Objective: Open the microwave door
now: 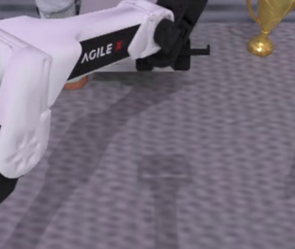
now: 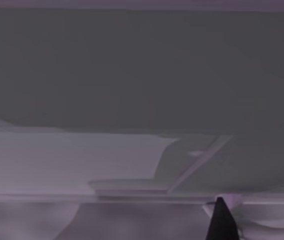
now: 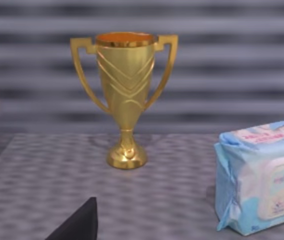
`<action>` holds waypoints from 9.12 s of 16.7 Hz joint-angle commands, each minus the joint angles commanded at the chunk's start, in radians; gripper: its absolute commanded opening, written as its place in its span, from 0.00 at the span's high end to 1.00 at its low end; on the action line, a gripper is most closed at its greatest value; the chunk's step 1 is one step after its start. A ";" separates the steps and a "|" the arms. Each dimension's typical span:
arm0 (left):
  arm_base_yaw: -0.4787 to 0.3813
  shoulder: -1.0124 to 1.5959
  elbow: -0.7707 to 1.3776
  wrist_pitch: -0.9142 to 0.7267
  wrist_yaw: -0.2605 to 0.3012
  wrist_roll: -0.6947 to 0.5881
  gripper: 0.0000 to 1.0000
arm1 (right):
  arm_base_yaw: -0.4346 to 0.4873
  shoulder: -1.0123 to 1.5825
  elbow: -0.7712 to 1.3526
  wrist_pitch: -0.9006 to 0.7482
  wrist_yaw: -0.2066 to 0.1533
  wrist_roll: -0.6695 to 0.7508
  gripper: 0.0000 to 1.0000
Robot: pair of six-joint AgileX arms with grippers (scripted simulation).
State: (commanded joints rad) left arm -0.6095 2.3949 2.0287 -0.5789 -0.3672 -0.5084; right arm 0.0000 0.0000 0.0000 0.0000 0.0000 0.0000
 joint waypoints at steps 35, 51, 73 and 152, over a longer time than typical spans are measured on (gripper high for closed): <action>-0.039 -0.096 -0.181 0.066 -0.012 -0.031 1.00 | 0.000 0.000 0.000 0.000 0.000 0.000 0.00; -0.027 -0.157 -0.272 0.125 0.017 0.029 1.00 | 0.000 0.000 0.000 0.000 0.000 0.000 0.00; -0.023 -0.200 -0.338 0.171 0.050 0.072 1.00 | 0.000 0.000 0.000 0.000 0.000 0.000 0.00; -0.004 -0.284 -0.484 0.254 0.128 0.180 1.00 | 0.000 0.000 0.000 0.000 0.000 0.000 0.00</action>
State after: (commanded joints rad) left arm -0.6135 2.1114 1.5451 -0.3247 -0.2394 -0.3281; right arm 0.0000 0.0000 0.0000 0.0000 0.0000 0.0000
